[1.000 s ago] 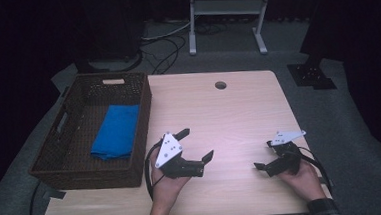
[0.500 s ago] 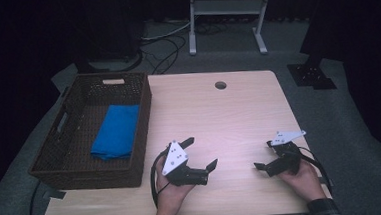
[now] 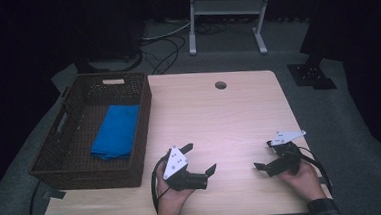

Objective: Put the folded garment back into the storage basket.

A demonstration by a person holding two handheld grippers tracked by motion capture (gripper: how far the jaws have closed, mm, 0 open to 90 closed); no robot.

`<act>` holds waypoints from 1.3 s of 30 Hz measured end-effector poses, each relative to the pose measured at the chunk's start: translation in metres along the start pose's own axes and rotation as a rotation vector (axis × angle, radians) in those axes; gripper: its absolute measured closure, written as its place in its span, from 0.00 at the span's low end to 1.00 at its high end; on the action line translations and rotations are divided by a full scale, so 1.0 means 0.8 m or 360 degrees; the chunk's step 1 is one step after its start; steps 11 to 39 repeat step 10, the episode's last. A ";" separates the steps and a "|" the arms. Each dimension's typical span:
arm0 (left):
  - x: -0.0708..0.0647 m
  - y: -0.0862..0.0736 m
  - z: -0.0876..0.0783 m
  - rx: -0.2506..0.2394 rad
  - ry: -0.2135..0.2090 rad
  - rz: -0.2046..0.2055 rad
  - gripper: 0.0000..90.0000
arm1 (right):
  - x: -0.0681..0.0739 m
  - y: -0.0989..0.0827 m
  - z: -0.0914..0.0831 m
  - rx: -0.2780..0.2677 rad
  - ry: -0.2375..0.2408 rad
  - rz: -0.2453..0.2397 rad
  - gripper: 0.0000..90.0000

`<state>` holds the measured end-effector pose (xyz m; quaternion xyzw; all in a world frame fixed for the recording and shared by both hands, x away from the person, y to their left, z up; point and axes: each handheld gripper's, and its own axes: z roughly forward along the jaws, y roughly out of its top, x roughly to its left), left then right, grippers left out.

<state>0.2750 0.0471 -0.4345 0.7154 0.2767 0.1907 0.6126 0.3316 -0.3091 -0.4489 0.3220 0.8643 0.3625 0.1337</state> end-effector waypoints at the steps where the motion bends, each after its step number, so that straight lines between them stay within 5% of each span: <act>1: 0.000 -0.001 0.000 0.0002 -0.0002 -0.0003 0.02 | 0.000 0.000 0.000 0.0000 0.0000 0.0000 0.00; 39: 0.000 -0.003 0.000 0.0020 0.0001 -0.0002 0.02 | 0.000 0.000 0.000 -0.0001 0.0000 -0.0002 0.00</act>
